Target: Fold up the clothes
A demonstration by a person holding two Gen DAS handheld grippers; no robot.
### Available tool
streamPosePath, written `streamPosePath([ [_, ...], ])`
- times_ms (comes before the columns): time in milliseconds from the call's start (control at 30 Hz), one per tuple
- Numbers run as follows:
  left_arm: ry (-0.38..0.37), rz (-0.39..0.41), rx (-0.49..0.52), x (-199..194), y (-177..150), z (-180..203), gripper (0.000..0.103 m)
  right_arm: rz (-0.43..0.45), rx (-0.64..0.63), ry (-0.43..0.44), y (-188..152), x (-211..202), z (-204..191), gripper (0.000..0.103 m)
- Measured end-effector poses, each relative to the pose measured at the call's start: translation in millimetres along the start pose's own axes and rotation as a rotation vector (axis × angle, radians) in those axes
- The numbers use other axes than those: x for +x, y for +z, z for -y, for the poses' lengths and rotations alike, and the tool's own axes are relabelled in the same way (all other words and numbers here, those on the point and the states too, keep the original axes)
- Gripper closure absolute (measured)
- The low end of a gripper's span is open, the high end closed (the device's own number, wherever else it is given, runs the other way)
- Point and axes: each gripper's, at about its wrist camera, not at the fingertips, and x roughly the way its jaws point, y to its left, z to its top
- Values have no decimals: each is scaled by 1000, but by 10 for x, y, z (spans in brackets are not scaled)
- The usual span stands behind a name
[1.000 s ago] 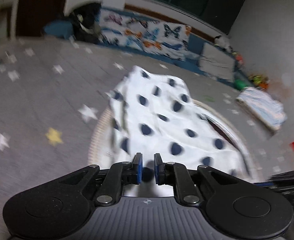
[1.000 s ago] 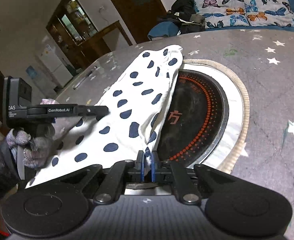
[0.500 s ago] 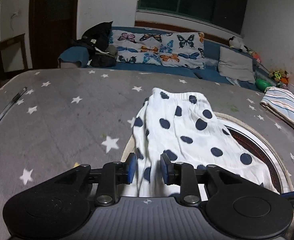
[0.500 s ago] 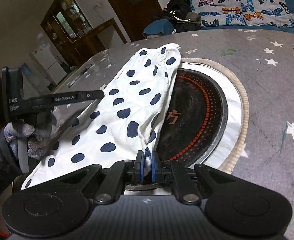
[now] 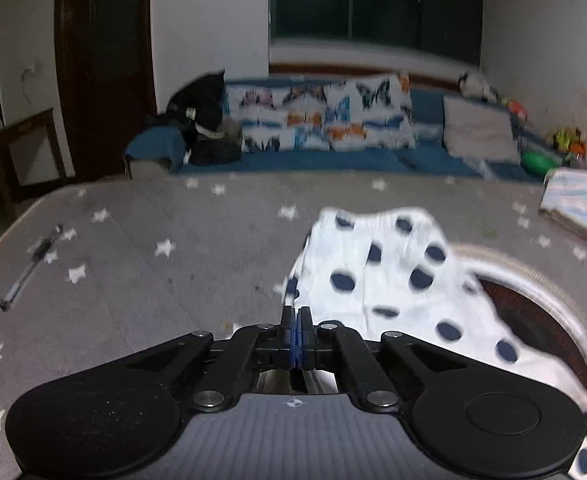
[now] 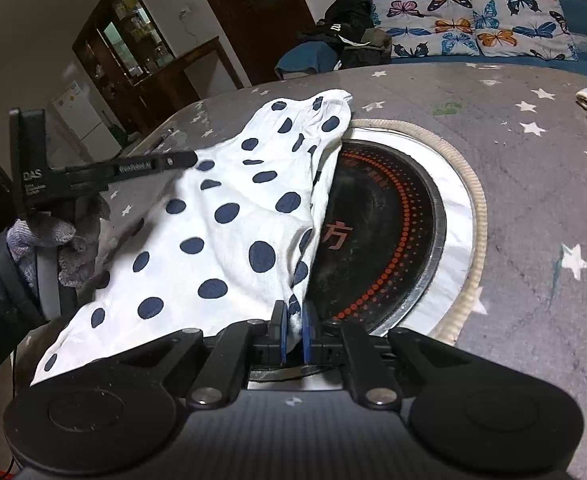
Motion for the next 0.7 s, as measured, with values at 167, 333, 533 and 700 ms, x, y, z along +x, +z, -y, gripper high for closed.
streamPosePath([
  [167,5,-27,-16,28,-57,-31,89,-12,-17,-11,45,-27,-11,86],
  [333,-56,42,21,-367,-9,53,88,32,-92,-40,288,-136,-71,86],
  [533,-215,-29,64,-414,-157,244,88,55,-214,-41,782,238,-248,86],
  [700,-241,-100,31,-252,-259,167,87,22,-287,-54,1141,810,-310,86],
])
